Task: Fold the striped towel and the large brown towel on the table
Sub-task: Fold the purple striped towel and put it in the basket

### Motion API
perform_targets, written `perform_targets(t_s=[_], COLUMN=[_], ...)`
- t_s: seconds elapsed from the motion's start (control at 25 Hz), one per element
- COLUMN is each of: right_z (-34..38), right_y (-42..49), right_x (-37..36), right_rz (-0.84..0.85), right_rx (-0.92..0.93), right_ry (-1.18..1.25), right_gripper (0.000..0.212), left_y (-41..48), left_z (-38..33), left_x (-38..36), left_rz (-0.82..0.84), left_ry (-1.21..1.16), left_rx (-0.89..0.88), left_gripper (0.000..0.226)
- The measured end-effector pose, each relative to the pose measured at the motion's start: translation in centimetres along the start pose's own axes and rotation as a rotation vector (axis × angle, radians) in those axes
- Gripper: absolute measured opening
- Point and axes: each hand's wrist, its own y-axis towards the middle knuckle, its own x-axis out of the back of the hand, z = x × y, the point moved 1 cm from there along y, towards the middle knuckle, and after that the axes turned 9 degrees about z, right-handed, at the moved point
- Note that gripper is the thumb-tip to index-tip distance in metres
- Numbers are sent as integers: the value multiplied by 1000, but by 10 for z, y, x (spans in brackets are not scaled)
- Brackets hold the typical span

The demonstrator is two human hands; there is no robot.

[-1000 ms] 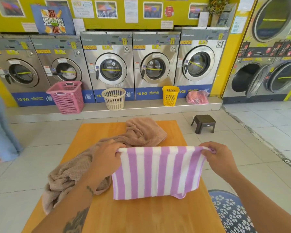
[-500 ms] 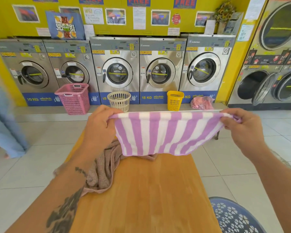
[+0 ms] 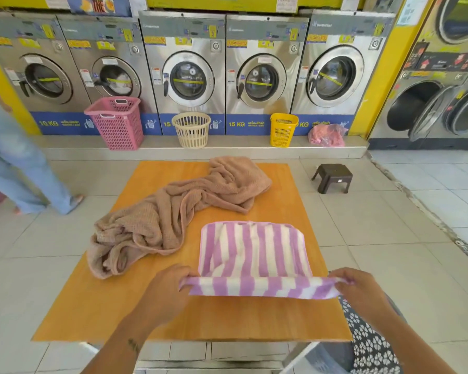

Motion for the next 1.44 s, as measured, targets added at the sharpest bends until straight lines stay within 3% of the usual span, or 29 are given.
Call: perform_targets(t_s=[0.28, 0.44, 0.6, 0.72, 0.92, 1.28, 1.44], right_z=[1, -13, -15, -8, 6, 79, 100], right_y=[-20, -35, -40, -35, -12, 69, 96], right_x=[16, 16, 7, 2, -1, -78, -115], right_rz=[65, 119, 190, 230, 398, 335, 377], right_rx=[50, 22, 22, -10, -77, -9, -12], right_ry=[-44, -140, -203, -261, -423, -312, -460], right_gripper=[25, 20, 20, 32, 44, 39, 47], left_y=[-22, -40, -53, -49, -16, 102, 143], left_z=[-25, -34, -40, -44, -39, 6, 18], left_x=[-13, -30, -46, -48, -41, -27, -37], left_rz=[-97, 102, 92, 90, 38, 66, 173], left_ry=[-32, 58, 68, 3, -205, -143, -79], left_rx=[54, 168, 222, 221, 311, 245, 246], left_gripper=[23, 25, 25, 26, 18, 21, 16])
